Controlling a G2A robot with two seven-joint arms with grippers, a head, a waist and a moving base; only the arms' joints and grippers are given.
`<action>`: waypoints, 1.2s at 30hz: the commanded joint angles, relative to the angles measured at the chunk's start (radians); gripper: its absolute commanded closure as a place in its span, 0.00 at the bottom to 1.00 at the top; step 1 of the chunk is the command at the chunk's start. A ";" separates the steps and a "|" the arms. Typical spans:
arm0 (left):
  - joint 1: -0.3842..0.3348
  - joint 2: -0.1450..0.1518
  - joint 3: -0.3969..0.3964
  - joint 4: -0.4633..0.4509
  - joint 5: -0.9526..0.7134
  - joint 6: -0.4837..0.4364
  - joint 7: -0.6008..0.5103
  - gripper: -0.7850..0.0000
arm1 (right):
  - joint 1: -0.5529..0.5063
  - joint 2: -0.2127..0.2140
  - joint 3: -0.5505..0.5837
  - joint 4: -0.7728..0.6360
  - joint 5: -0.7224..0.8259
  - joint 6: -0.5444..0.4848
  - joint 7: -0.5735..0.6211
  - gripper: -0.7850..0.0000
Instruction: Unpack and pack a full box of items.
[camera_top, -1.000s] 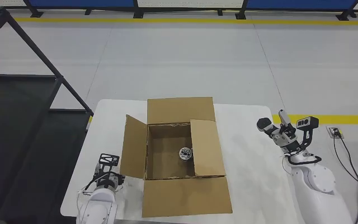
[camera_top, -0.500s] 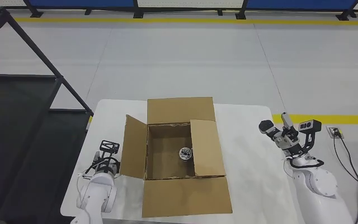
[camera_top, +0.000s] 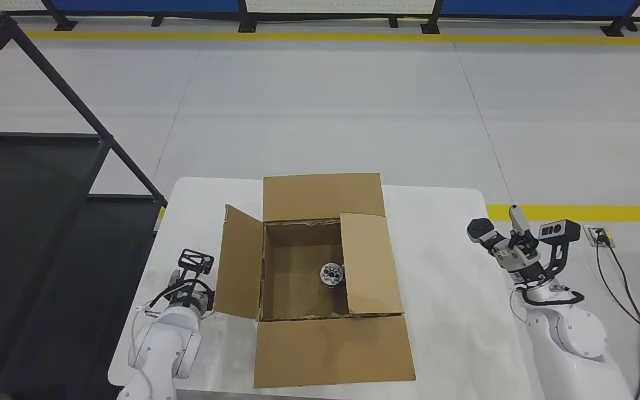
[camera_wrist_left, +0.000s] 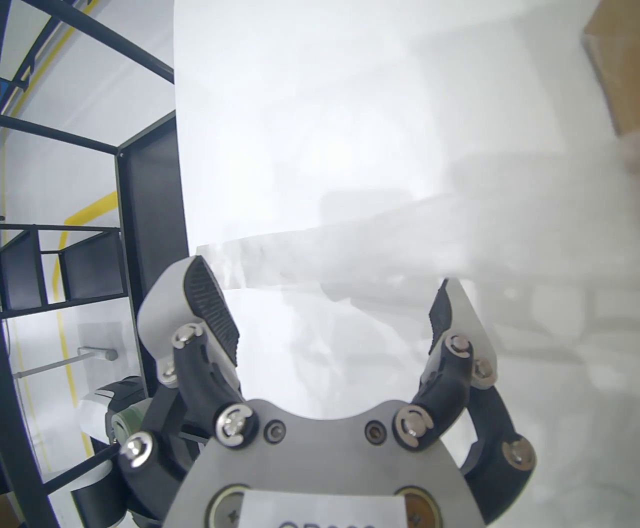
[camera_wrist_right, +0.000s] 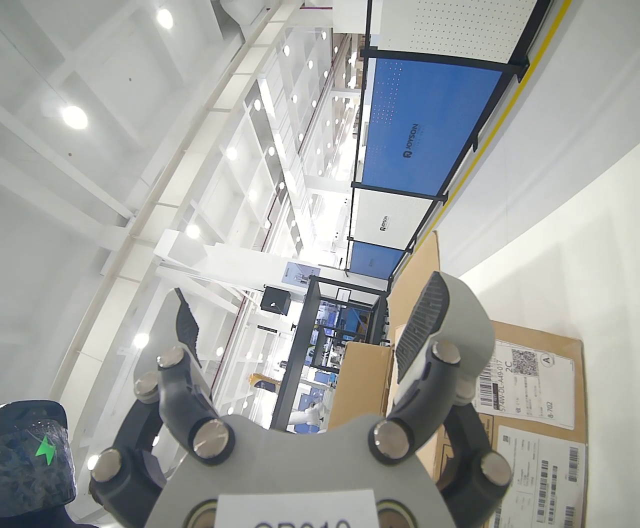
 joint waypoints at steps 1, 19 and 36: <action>0.059 0.003 -0.018 -0.064 0.004 0.001 0.007 0.00 | 0.009 -0.001 -0.007 0.004 -0.003 0.004 -0.002 0.00; 0.655 -0.004 -0.256 -0.656 -0.235 0.094 0.514 0.00 | 0.119 -0.008 -0.069 0.084 -0.010 0.015 0.025 0.00; 0.559 -0.004 -0.053 -0.656 -0.498 -0.214 0.767 1.00 | 0.117 -0.009 -0.069 0.172 0.041 -0.011 0.063 0.00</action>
